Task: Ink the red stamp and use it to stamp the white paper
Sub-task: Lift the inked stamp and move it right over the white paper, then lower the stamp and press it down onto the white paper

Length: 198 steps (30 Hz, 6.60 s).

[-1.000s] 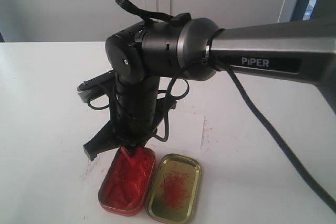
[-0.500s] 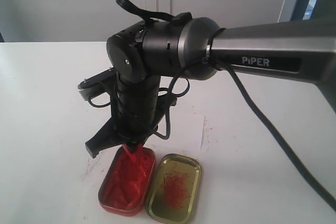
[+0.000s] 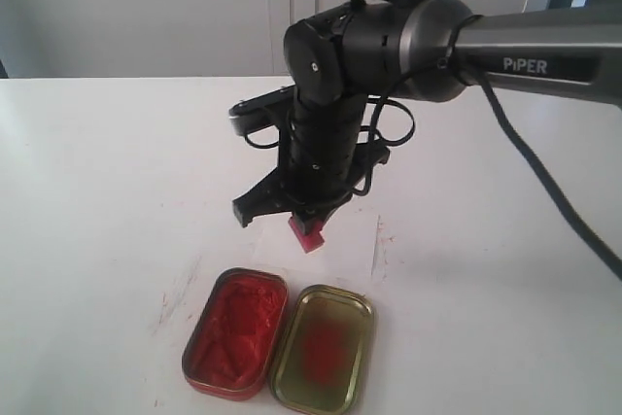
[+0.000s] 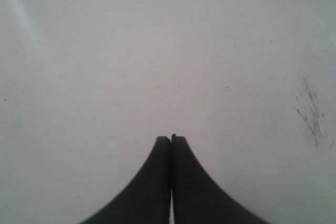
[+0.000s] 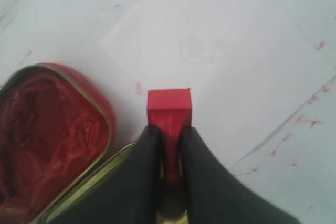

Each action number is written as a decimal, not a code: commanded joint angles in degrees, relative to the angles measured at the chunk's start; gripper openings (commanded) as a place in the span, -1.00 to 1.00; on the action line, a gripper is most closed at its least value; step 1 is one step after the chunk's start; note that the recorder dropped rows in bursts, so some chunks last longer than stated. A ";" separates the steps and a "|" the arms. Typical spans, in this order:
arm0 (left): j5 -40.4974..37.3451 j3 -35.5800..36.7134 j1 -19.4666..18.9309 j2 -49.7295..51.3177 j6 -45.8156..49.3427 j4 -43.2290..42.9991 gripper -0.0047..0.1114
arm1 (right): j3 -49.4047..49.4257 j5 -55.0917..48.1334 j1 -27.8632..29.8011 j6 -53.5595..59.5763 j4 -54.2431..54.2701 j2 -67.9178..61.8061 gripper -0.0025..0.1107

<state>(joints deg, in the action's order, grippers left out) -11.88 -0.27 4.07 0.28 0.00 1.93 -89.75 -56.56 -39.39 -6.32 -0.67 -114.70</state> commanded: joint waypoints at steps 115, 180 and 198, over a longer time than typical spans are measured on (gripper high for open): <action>0.28 0.27 -0.03 -0.28 0.00 -0.05 -0.92 | -12.09 -3.21 7.47 3.03 11.31 -25.07 -0.96; 0.28 0.27 -0.03 -0.28 0.00 -0.05 -0.92 | -12.20 -2.65 7.47 4.56 9.97 -14.95 -0.96; 0.28 0.27 -0.03 -0.28 0.00 -0.05 -0.92 | -12.20 -6.62 7.47 4.43 9.97 -12.71 -0.96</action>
<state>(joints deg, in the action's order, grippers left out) -11.88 -0.27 4.07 0.28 0.00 1.93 -102.06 -62.13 -31.95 -1.82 9.71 -128.33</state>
